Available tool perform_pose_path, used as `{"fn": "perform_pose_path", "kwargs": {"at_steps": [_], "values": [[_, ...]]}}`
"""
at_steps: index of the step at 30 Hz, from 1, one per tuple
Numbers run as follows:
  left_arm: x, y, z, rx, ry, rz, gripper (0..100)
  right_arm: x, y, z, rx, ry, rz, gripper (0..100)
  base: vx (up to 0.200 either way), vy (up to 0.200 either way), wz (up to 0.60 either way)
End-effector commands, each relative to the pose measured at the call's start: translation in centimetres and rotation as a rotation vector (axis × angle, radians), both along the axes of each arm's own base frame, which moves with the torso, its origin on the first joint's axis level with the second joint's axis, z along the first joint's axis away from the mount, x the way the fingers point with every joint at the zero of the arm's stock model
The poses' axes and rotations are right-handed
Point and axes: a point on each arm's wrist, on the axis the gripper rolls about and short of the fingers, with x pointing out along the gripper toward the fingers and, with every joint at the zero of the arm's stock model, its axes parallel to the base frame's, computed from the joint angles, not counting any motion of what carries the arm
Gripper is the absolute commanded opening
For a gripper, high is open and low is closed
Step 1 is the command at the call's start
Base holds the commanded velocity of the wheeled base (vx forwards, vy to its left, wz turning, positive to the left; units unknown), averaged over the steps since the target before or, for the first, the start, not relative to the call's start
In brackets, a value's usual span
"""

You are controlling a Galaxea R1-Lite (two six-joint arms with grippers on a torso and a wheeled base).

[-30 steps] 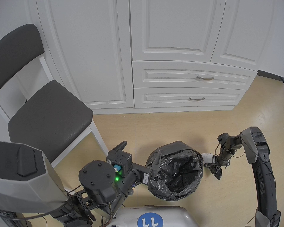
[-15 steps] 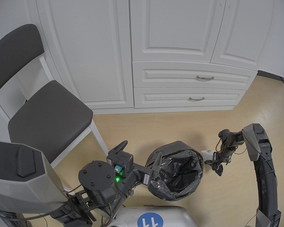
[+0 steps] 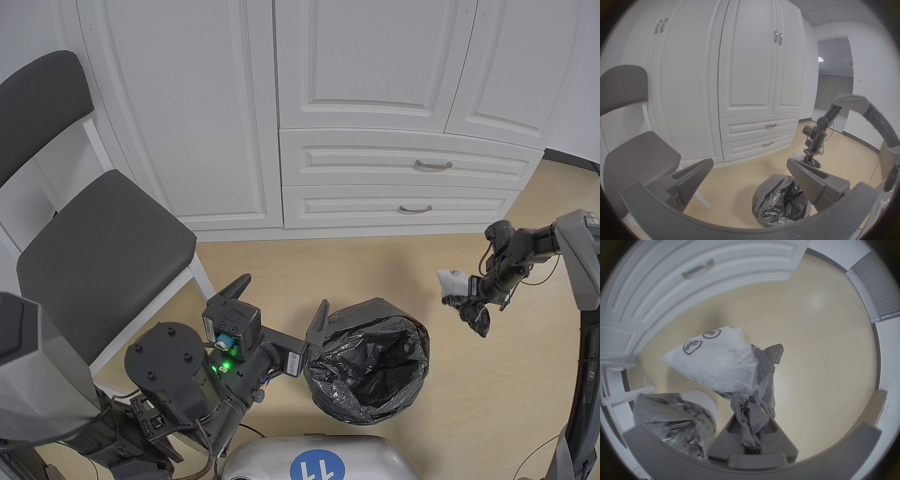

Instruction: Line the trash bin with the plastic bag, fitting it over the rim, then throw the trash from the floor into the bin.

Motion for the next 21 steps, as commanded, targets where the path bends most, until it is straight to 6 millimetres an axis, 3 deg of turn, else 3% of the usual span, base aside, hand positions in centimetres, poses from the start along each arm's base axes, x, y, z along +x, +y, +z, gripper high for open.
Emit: {"fn": "perform_pose_path", "kwargs": {"at_steps": [1, 4, 5, 9, 13, 15, 16, 19, 21], "values": [[-0.5, 1.1, 2.4, -0.040, -0.061, 0.017, 100, -3.9, 3.3, 10.3, 0.088, -0.189, 0.006, 0, 0.000, 0.000, 0.00], [-0.5, 1.1, 2.5, -0.040, -0.065, 0.019, 100, -4.5, 3.9, 11.3, 0.118, -0.183, 0.009, 0, 0.000, 0.000, 0.00], [-0.6, 1.2, 2.8, -0.035, -0.076, 0.021, 100, -5.6, 4.6, 13.0, 0.166, -0.158, 0.021, 0, 0.000, 0.000, 0.00], [-1.0, 1.8, 3.8, -0.053, -0.101, 0.023, 100, -7.9, 5.5, 16.7, 0.304, -0.133, 0.057, 0, 0.000, 0.000, 0.00], [-1.8, 2.3, 4.8, -0.061, -0.132, 0.019, 100, -9.9, 6.9, 19.1, 0.398, -0.083, 0.075, 0, 0.000, 0.000, 0.00], [-1.8, 2.3, 4.8, -0.061, -0.132, 0.019, 100, -9.9, 6.9, 19.1, 0.398, -0.083, 0.075, 0, 0.000, 0.000, 0.00], [-2.3, 2.7, 5.6, -0.068, -0.157, 0.016, 100, -11.2, 8.1, 19.3, 0.408, -0.010, 0.108, 0, 0.000, 0.000, 0.00], [-2.8, 2.9, 5.9, -0.069, -0.166, 0.006, 100, -11.5, 9.2, 18.5, 0.412, 0.042, 0.146, 0, 0.000, 0.000, 0.00], [-3.3, 3.0, 6.1, -0.064, -0.174, -0.006, 100, -11.5, 11.0, 16.9, 0.405, 0.104, 0.188, 0, 0.000, 0.000, 0.00]]}}
